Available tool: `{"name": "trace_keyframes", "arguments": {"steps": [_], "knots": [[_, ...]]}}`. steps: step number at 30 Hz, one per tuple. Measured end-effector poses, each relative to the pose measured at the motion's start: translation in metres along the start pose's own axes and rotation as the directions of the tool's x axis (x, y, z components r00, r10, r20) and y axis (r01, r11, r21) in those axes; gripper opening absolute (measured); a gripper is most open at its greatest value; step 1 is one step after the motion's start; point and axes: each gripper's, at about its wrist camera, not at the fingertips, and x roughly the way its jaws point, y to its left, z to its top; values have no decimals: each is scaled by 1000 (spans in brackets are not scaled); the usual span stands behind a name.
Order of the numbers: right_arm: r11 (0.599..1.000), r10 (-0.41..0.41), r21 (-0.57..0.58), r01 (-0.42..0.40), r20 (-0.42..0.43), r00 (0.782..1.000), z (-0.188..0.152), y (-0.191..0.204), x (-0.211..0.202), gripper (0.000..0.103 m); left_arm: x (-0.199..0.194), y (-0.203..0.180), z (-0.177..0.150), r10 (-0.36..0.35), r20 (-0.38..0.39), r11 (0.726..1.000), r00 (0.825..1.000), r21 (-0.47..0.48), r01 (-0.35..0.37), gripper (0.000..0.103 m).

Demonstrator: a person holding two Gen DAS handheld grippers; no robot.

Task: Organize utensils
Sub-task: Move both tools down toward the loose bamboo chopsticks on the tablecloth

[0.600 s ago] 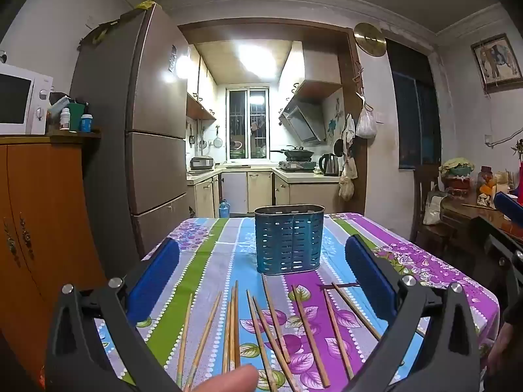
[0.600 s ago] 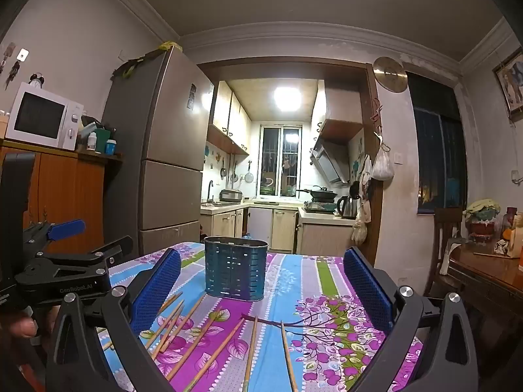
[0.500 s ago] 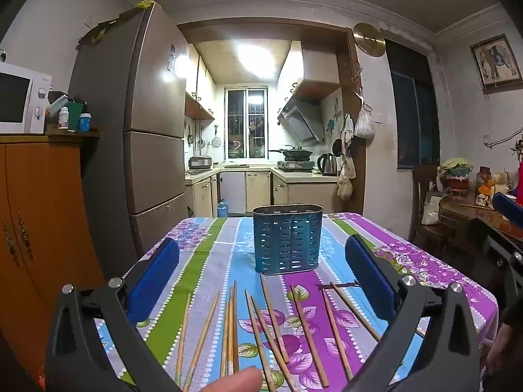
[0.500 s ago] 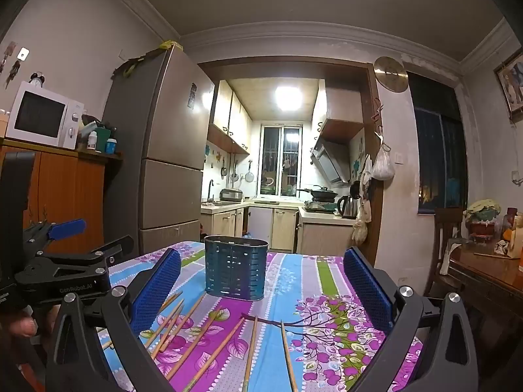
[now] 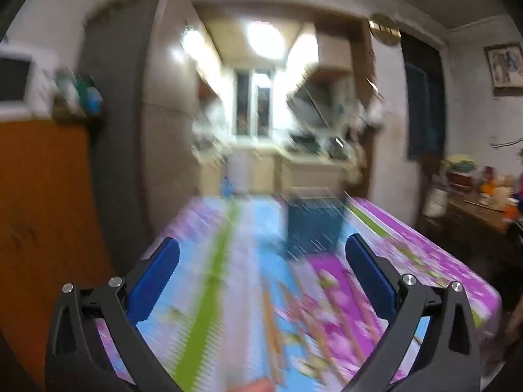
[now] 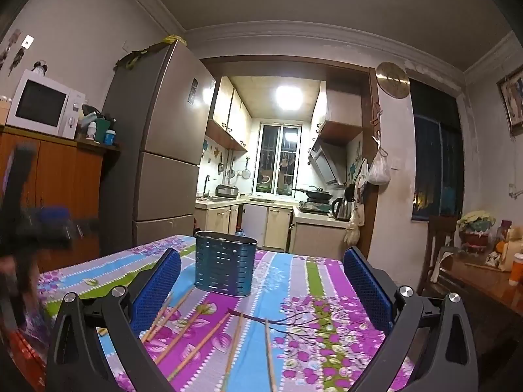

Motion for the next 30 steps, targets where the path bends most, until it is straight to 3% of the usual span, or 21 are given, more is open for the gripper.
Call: {"name": "trace_keyframes", "arguments": {"steps": [2, 3, 4, 7, 9, 11, 15, 20, 25, 30], "knots": [[1000, -1, -2, 1, 13, 1000, 2, -1, -4, 100, -21, 9, 14, 85, 125, 995, 989, 43, -91, 98], [1000, -2, -2, 2, 20, 1000, 3, -2, -7, 100, -25, 13, 17, 111, 138, 992, 984, 40, -117, 98], [1000, -1, -4, 1, 28, 1000, 4, -2, -10, 100, -24, 24, 17, 108, 127, 994, 986, 6, -110, 98], [1000, 10, -10, -10, 32, 999, 5, 0, -15, 100, -2, 58, -6, 66, -65, 988, 996, -134, -74, 98], [1000, 21, -9, -21, 21, 1000, 2, 4, -18, 100, 5, 68, -28, 69, -126, 987, 990, -132, -86, 98], [999, 34, -15, -34, -2, 999, -4, 8, -19, 100, -2, 65, -40, 108, -107, 991, 988, -71, -116, 98], [999, 49, -10, -49, -59, 997, -19, 15, -15, 100, -9, 64, -55, 113, -110, 993, 988, -31, -117, 98], [998, 62, 23, -59, -147, 987, -46, 19, -9, 100, -1, 67, -84, 127, -190, 992, 974, 21, -126, 98], [996, 88, 26, -84, -224, 971, -70, 27, -1, 100, 1, 62, -124, 70, -290, 997, 954, 63, -54, 98], [993, 115, 24, -112, -255, 960, -78, 37, 6, 100, 0, 44, -140, 15, -325, 997, 946, 82, 12, 87]]}}
